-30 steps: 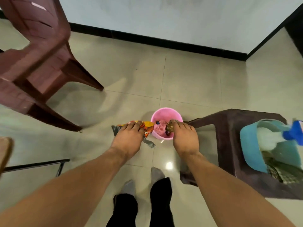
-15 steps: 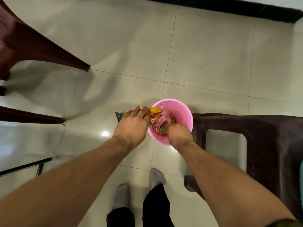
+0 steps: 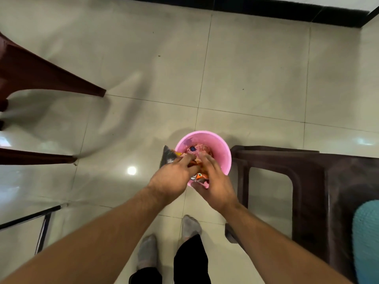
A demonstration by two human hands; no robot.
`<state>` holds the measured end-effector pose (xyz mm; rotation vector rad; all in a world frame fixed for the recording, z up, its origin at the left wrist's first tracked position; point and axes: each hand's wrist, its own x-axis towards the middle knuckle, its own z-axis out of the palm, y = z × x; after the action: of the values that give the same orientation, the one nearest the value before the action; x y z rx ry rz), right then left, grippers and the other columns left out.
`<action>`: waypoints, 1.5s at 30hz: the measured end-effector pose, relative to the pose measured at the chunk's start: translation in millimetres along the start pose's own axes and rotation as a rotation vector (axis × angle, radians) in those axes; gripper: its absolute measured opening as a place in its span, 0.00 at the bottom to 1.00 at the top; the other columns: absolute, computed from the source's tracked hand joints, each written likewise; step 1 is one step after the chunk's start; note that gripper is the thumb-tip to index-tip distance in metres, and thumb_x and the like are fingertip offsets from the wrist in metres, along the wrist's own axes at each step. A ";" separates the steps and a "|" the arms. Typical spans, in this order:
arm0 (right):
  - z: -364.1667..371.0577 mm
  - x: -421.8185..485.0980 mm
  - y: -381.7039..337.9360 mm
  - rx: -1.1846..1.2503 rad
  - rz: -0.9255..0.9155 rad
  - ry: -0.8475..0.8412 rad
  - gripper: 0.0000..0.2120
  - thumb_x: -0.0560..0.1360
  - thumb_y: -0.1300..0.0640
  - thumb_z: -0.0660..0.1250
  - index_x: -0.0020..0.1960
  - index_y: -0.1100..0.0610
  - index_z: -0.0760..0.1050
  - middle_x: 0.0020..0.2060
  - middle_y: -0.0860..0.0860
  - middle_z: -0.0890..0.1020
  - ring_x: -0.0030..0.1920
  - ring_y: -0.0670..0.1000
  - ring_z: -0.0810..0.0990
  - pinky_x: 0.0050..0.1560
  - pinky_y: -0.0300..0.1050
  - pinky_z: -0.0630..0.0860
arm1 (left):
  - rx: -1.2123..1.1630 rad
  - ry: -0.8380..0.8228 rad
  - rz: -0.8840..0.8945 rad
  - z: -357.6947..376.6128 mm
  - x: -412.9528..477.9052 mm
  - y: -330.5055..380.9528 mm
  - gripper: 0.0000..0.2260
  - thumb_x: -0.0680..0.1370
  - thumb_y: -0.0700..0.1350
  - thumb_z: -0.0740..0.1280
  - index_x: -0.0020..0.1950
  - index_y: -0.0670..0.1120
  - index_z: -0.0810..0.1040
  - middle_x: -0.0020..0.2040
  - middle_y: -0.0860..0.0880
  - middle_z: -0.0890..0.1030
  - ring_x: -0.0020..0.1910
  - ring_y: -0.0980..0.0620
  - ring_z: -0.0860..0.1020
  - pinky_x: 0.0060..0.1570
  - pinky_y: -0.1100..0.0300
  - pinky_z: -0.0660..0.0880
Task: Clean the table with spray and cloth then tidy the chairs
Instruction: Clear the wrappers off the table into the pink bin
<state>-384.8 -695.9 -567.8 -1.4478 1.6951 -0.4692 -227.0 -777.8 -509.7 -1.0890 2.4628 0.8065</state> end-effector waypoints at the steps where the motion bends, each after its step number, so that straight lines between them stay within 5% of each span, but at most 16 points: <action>1: -3.0 -2.7 1.0 -0.004 -0.011 0.010 0.32 0.79 0.47 0.67 0.79 0.43 0.58 0.77 0.44 0.65 0.74 0.49 0.68 0.61 0.52 0.78 | -0.033 0.024 0.012 2.4 0.7 1.5 0.23 0.81 0.40 0.62 0.75 0.54 0.69 0.76 0.48 0.65 0.71 0.45 0.71 0.66 0.52 0.73; 6: -20.5 -1.4 14.9 -0.231 0.074 0.056 0.25 0.77 0.61 0.67 0.73 0.49 0.71 0.70 0.48 0.74 0.64 0.55 0.77 0.61 0.54 0.79 | 0.016 0.121 0.020 17.3 4.5 4.8 0.27 0.77 0.36 0.65 0.76 0.45 0.68 0.73 0.41 0.71 0.69 0.39 0.73 0.64 0.47 0.74; 13: -26.1 34.3 22.0 -0.525 0.254 -0.105 0.30 0.81 0.57 0.61 0.80 0.48 0.56 0.77 0.52 0.59 0.71 0.57 0.66 0.60 0.56 0.78 | 0.078 0.162 -0.120 32.0 -6.7 -16.9 0.34 0.68 0.34 0.70 0.75 0.43 0.69 0.73 0.39 0.71 0.70 0.39 0.73 0.67 0.47 0.72; 18: 10.4 68.8 39.4 -0.341 0.321 -0.300 0.49 0.77 0.56 0.71 0.82 0.47 0.37 0.81 0.51 0.40 0.81 0.58 0.50 0.76 0.61 0.62 | 0.103 0.114 -0.187 45.0 -15.8 -40.4 0.29 0.73 0.36 0.66 0.75 0.44 0.69 0.76 0.40 0.67 0.74 0.40 0.68 0.71 0.48 0.68; 22: 24.3 62.1 39.5 -0.370 0.288 -0.316 0.45 0.79 0.56 0.68 0.82 0.49 0.40 0.82 0.53 0.42 0.81 0.58 0.47 0.80 0.58 0.51 | 0.075 0.066 -0.234 48.3 -25.4 -41.5 0.28 0.75 0.36 0.64 0.76 0.44 0.66 0.78 0.40 0.63 0.76 0.40 0.65 0.74 0.48 0.64; 25: 22.8 45.6 35.1 -0.430 0.241 -0.316 0.40 0.81 0.55 0.65 0.82 0.49 0.42 0.82 0.51 0.46 0.81 0.56 0.48 0.78 0.58 0.58 | 0.055 0.040 -0.240 43.7 -33.0 -36.1 0.29 0.75 0.37 0.63 0.77 0.43 0.65 0.79 0.39 0.62 0.77 0.39 0.63 0.75 0.47 0.61; 28: 16.5 29.2 24.0 -0.520 0.183 -0.305 0.36 0.82 0.53 0.62 0.82 0.50 0.45 0.82 0.52 0.50 0.81 0.56 0.51 0.78 0.56 0.57 | 0.059 -0.024 -0.265 35.7 -38.9 -26.1 0.30 0.79 0.41 0.59 0.81 0.44 0.54 0.82 0.41 0.50 0.81 0.42 0.50 0.79 0.48 0.49; 36: -12.2 -18.5 -70.6 -0.731 0.084 -0.205 0.30 0.85 0.47 0.48 0.82 0.53 0.41 0.81 0.56 0.43 0.81 0.61 0.42 0.79 0.64 0.47 | 0.032 0.034 -0.353 -14.5 -98.7 4.6 0.28 0.85 0.50 0.51 0.83 0.46 0.45 0.83 0.45 0.41 0.82 0.46 0.40 0.80 0.46 0.42; 45: -11.3 -162.4 -265.2 -0.768 -0.157 -0.166 0.31 0.83 0.42 0.49 0.82 0.54 0.50 0.81 0.59 0.52 0.81 0.61 0.49 0.77 0.62 0.50 | -0.132 0.218 -0.624 -56.3 -333.7 63.0 0.28 0.84 0.52 0.52 0.83 0.45 0.49 0.83 0.44 0.47 0.82 0.45 0.45 0.80 0.45 0.45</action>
<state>-230.9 -616.3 -309.2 -2.0981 1.7080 0.2644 -60.1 -588.5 -275.4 -1.9413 2.0334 0.6759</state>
